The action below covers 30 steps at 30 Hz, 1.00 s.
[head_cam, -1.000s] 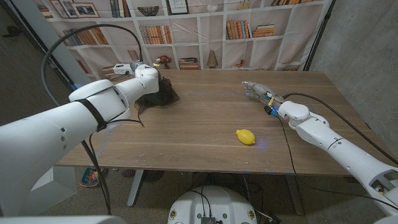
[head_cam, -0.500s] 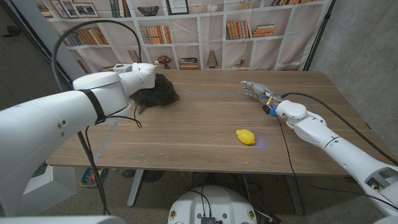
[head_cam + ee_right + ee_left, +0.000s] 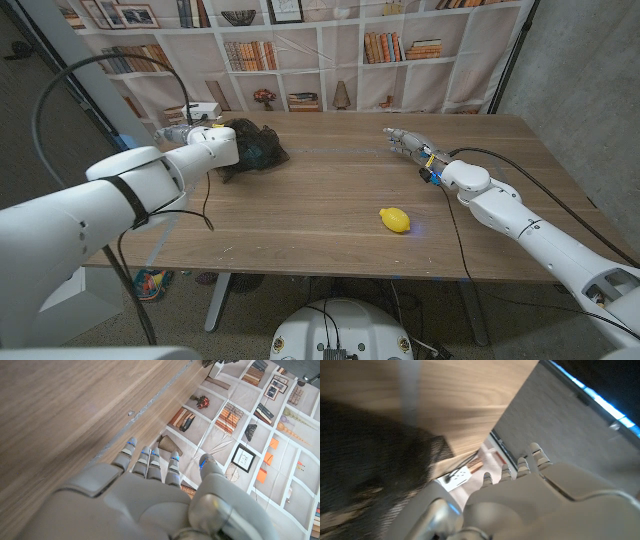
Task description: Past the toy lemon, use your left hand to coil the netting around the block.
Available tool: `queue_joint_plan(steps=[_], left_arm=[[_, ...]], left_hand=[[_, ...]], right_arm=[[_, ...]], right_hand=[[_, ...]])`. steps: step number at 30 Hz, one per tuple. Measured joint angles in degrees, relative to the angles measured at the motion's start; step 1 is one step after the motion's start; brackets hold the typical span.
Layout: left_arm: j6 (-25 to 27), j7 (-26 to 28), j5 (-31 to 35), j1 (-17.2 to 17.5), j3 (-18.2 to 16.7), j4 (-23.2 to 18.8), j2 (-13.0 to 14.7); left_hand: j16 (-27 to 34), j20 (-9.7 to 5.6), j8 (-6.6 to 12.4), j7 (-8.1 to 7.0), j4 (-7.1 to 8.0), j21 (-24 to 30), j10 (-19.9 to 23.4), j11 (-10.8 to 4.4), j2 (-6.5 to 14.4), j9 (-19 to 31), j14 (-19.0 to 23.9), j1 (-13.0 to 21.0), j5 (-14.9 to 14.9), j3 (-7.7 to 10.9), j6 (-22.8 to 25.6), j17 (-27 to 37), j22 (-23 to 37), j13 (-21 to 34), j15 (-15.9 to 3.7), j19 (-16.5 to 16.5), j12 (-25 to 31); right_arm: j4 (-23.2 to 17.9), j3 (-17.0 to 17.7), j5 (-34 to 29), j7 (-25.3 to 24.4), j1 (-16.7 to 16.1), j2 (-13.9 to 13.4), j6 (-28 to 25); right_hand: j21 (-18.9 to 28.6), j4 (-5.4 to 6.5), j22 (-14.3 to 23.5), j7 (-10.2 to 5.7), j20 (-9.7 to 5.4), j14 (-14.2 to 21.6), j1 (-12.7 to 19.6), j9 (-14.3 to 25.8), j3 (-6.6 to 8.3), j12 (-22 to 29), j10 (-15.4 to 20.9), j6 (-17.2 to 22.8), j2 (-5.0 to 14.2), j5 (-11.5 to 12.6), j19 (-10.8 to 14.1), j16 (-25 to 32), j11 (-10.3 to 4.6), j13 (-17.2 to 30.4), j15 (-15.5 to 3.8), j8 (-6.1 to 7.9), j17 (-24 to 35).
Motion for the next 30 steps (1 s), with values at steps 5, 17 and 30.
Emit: queue_joint_plan(steps=[5, 17, 30], left_arm=[[1.97, 4.95, 0.0, 5.01, -6.06, -9.37, 5.9], [-0.43, 11.67, -1.45, 14.21, -17.1, -32.97, 12.71], [-16.11, 11.75, -13.55, 24.4, -30.14, -54.72, 16.52]], left_hand=[[-0.45, 0.0, 0.0, -0.36, -0.02, -0.41, 0.0, 0.0, 0.08, 0.0, -0.43, -0.53, 0.0, -0.02, -0.26, 0.0, 0.0, 0.0, 0.43, 0.0, -0.39], [-0.45, 0.0, 0.0, -0.59, -0.16, -0.88, 0.32, -0.31, 0.15, 0.01, 0.8, -1.66, 0.0, -0.63, -0.02, 0.01, 0.01, -0.27, 0.17, 0.0, -0.39], [0.01, -0.54, -0.2, -1.73, -0.89, -0.88, 3.41, -1.73, 0.54, -0.18, 4.49, -1.27, 0.01, -0.38, 2.58, -0.27, 0.01, -0.26, -0.63, 1.78, 0.1]], right_arm=[[-0.89, 0.29, -0.01, -0.6, -0.67, -0.03, 0.55], [-4.21, 1.31, -0.05, -2.54, -3.08, -0.9, 0.87], [-4.3, 2.07, 0.54, -3.68, -4.35, 0.68, 2.88]], right_hand=[[0.0, 0.0, 0.0, 0.0, 0.0, 0.0, -0.01, 0.0, 0.0, 0.0, 0.0, 0.0, -0.01, 0.0, 0.0, 0.0, 0.0, 0.0, 0.0, 0.0, 0.0], [0.0, 0.33, 0.0, 0.0, 0.0, 0.0, -0.54, 0.0, -0.33, 0.0, 0.0, 0.0, -0.54, 0.0, 0.0, 0.0, 0.0, -0.01, 0.0, 0.0, -0.01], [0.0, 0.08, 0.0, -0.83, -2.97, -0.13, -0.71, 0.0, -0.57, -1.16, -2.29, -0.85, -0.71, 0.0, 1.74, -0.23, -1.02, -0.15, -1.16, -0.44, -0.15]])
